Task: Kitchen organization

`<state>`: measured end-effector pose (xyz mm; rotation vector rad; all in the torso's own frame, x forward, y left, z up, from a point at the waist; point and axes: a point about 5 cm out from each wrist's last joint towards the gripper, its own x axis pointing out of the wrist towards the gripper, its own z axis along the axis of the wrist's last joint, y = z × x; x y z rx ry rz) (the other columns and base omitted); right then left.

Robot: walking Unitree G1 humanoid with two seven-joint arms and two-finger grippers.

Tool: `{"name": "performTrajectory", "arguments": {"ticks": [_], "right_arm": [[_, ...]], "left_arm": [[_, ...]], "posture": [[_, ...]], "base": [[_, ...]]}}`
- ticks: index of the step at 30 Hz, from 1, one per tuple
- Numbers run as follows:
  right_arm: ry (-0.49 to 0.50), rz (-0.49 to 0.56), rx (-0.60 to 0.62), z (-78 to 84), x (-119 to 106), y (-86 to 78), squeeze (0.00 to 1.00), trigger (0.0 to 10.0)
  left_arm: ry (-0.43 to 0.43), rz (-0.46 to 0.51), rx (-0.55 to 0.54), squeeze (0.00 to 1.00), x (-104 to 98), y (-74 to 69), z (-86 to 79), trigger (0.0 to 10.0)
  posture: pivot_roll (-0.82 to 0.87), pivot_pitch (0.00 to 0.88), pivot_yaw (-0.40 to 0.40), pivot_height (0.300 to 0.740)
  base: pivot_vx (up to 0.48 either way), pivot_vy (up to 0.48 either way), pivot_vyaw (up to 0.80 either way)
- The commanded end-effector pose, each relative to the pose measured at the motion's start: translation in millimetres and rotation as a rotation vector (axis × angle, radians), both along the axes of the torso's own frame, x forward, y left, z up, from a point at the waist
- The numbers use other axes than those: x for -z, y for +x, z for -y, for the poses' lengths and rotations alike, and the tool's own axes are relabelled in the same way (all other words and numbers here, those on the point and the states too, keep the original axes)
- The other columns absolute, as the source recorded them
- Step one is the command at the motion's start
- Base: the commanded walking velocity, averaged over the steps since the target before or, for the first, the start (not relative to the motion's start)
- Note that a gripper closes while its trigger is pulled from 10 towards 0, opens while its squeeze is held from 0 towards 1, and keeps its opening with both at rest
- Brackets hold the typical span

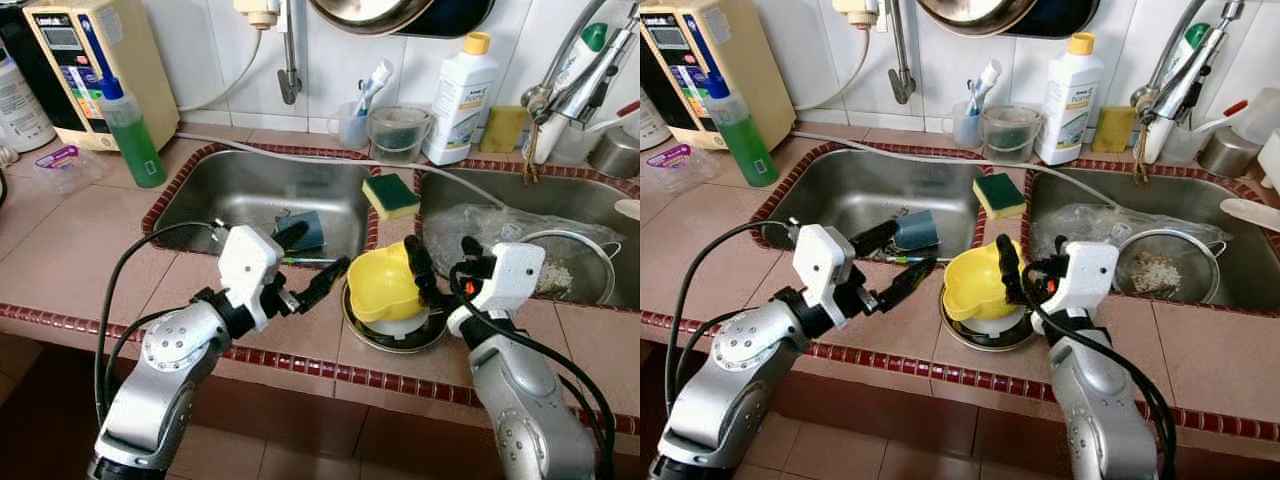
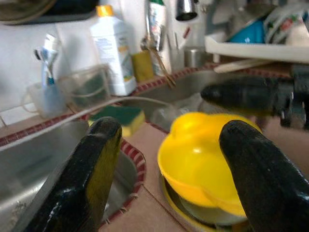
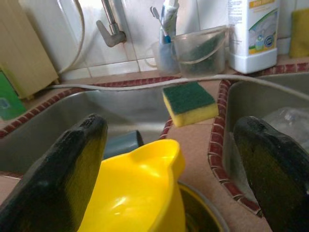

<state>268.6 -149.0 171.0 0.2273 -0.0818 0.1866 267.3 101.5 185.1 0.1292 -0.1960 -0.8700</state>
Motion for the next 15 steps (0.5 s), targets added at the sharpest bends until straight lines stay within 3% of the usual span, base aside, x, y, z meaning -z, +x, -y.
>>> {"name": "performTrajectory", "arguments": {"ticks": [1,13,15], "right_arm": [[0.026,-0.008,-0.004,-0.5,-4.1,-3.2,0.00,10.0],[0.204,-0.148,0.014,-4.1,-8.5,-6.2,0.00,10.0],[0.199,-0.154,0.011,-6.1,-9.7,-6.4,0.00,10.0]], "left_arm": [[0.022,0.023,0.030,0.00,-2.6,-4.8,1.2,10.0],[0.041,0.028,0.075,0.00,-3.4,-7.8,3.8,10.0],[0.040,0.029,0.077,0.00,-3.9,-7.6,3.9,10.0]], "posture": [[-0.16,0.116,0.050,0.740],[-0.16,0.106,0.055,0.740],[-0.16,0.106,0.057,0.740]], "base": [[0.000,0.000,0.00],[0.000,0.000,0.00],[0.000,0.000,0.00]]}}
